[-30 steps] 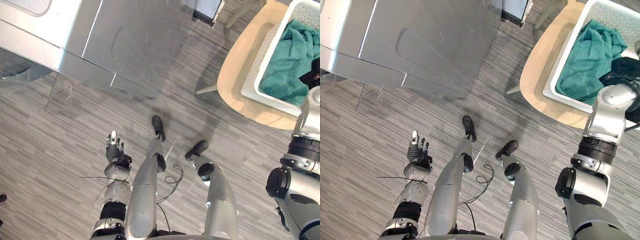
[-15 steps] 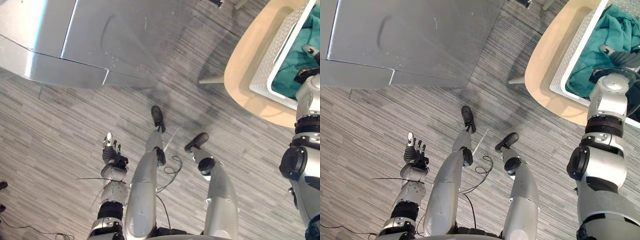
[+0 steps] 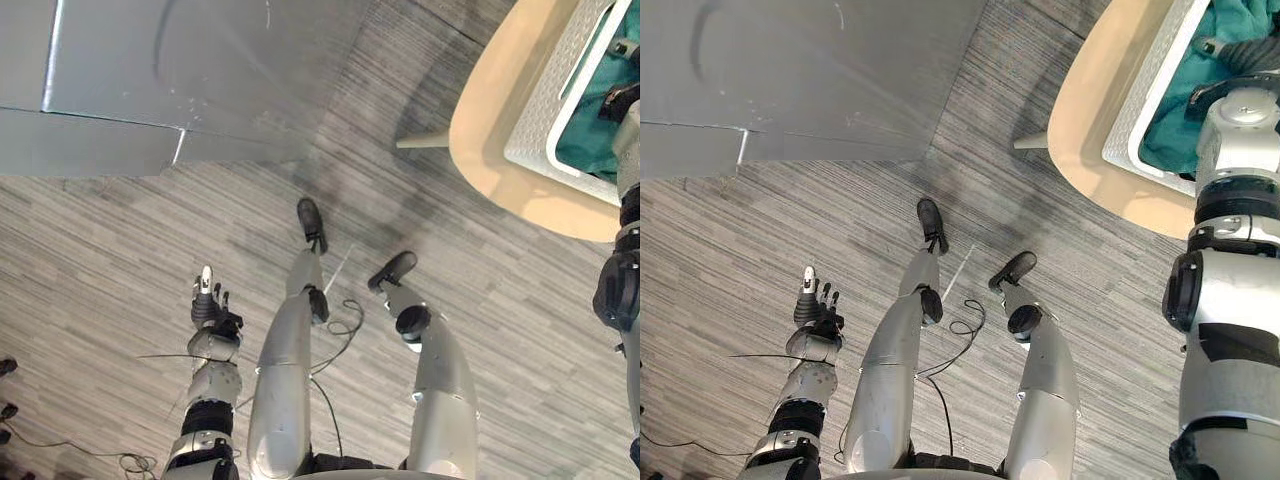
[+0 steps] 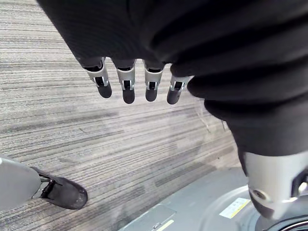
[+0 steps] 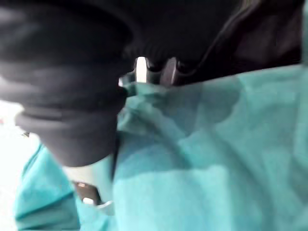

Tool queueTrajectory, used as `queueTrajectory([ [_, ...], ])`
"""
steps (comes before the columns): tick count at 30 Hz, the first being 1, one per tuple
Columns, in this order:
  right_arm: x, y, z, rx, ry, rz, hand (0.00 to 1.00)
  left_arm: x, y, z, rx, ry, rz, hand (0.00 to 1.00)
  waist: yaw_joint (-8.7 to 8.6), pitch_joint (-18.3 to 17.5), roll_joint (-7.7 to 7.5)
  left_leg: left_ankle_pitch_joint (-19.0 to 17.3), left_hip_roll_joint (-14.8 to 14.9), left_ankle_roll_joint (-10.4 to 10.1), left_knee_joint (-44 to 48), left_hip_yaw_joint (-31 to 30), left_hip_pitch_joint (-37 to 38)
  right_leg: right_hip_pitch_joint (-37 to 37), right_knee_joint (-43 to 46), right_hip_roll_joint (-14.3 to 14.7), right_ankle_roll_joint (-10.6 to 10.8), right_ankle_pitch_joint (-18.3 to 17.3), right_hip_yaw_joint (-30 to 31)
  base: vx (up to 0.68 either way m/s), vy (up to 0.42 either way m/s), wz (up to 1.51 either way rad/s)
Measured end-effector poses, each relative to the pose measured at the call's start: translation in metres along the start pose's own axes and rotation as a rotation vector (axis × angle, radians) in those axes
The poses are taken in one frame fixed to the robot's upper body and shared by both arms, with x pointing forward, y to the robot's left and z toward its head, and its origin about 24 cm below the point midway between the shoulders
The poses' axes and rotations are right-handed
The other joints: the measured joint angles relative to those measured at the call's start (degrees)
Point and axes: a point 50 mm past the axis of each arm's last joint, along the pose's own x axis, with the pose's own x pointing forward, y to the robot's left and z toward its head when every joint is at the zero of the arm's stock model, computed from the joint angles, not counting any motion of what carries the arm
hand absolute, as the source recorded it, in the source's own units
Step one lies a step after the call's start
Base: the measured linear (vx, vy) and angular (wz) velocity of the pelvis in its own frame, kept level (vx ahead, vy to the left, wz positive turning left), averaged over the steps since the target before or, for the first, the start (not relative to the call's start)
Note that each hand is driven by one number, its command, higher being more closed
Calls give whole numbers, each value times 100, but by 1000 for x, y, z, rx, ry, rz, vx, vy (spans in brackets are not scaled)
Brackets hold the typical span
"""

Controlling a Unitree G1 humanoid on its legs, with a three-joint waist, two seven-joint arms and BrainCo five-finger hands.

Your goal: Pick up the laundry basket with both hands and put the clothes into the washing machine.

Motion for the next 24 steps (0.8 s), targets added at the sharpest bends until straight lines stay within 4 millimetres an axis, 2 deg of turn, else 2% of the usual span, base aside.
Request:
queueTrajectory([
  [5,0,1,-1,-19,-2,37,100,4,-11,2,-9,-7,-30,0,-6,0,0,0,29,0,24,-3,0,8,1,29,-2,-2,-1,4,-83,-1],
  [7,0,4,-6,-43,12,61,100,5,-19,5,-19,-20,-64,0,-26,0,0,0,39,1,87,-25,4,53,-3,35,-3,-2,-9,-4,-79,2],
  [12,-3,7,-17,-78,42,69,100,4,-24,8,-24,-33,-84,0,-38,-1,0,-39,128,38,326,-60,78,301,-72,97,-3,-2,-54,-11,-80,3],
  [15,-8,14,-27,-93,53,73,100,1,-27,6,-37,-33,-92,0,-32,-2,-4,-312,295,89,795,-56,122,539,-89,179,-4,-2,-30,-28,-85,-8],
  [19,-14,18,-26,-84,5,72,100,-5,-21,4,-36,-34,-87,0,-65,-5,-8,-653,531,121,1403,-9,196,770,-58,273,-3,1,103,-43,-69,-23],
  [22,-18,12,-34,-63,-1,50,100,-12,-16,-4,-10,-10,-92,0,-98,-6,-10,-793,610,136,1615,30,499,1107,-22,286,1,-2,169,-35,-55,-8],
  [23,-25,7,-45,-55,-11,45,100,-20,-12,-14,43,23,-109,0,-143,-21,-28,-876,602,116,1626,59,1089,1681,-27,279,114,-72,218,-41,-51,9],
  [24,-30,9,-47,-56,-26,58,100,-23,-9,-17,63,37,-114,0,-168,-24,-32,-890,580,121,1599,65,1277,1855,-31,271,145,-93,232,-41,-44,13],
])
